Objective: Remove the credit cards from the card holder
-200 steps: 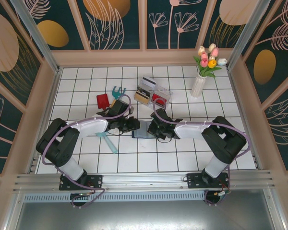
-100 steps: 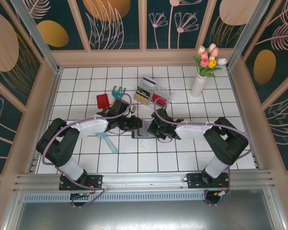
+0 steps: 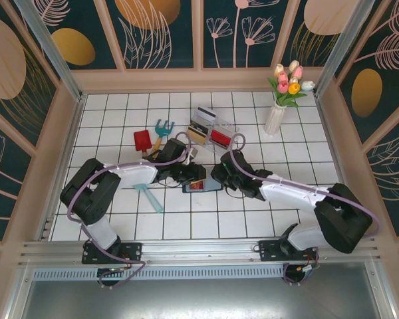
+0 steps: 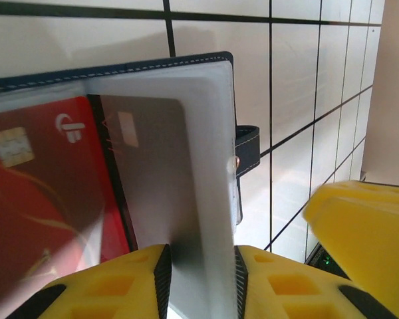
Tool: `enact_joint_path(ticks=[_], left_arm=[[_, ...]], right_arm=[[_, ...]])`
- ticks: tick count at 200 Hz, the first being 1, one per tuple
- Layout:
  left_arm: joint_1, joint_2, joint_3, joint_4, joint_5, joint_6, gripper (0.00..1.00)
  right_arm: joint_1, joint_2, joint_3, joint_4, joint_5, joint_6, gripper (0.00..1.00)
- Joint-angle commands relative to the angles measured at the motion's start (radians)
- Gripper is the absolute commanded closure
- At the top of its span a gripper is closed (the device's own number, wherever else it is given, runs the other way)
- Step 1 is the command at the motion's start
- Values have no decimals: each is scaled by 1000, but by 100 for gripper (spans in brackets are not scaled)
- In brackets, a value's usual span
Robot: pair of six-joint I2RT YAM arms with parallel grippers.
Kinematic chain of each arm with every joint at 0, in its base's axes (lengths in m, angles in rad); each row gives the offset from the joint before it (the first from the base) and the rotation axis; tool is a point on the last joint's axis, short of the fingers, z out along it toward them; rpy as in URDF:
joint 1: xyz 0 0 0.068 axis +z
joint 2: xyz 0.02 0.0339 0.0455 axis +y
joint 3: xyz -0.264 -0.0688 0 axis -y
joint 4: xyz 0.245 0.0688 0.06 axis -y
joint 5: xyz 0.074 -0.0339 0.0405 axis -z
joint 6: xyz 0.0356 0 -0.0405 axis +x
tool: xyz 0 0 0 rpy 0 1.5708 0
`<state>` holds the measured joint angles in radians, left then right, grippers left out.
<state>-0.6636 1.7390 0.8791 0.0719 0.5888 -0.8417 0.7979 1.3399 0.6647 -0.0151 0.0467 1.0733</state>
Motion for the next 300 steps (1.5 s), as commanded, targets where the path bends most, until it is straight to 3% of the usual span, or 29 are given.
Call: enact_joint_path(ticks=[1,50,77,107,133,173,215,300], left_arm=[[-13,25,48,30,19,-16,64],[-25,33,58,37,8,-24,50],[-24,9,41,58,-14,-57,49],[-20,-19,25,32,-97,-63,54],[-17,-45,1,31,-135,-83,67],[-16,9,-12,63,-107,-111,81],[-20,51,10,73,-77,-124,83],[-43,75,28,-50,-188,-80,79]], right_arm=[[-17,-60,-36,-43,55,12,80],[-35,-127,-51,-72,73,9,79],[-35,-125,-44,-61,52,-17,77],[-32,-84,-16,-42,3,-50,77],[-26,-11,21,-44,-27,-70,79],[-22,87,34,-22,-58,-51,88],[-31,169,45,-19,-72,-38,90],[-29,224,39,-42,-55,-7,87]])
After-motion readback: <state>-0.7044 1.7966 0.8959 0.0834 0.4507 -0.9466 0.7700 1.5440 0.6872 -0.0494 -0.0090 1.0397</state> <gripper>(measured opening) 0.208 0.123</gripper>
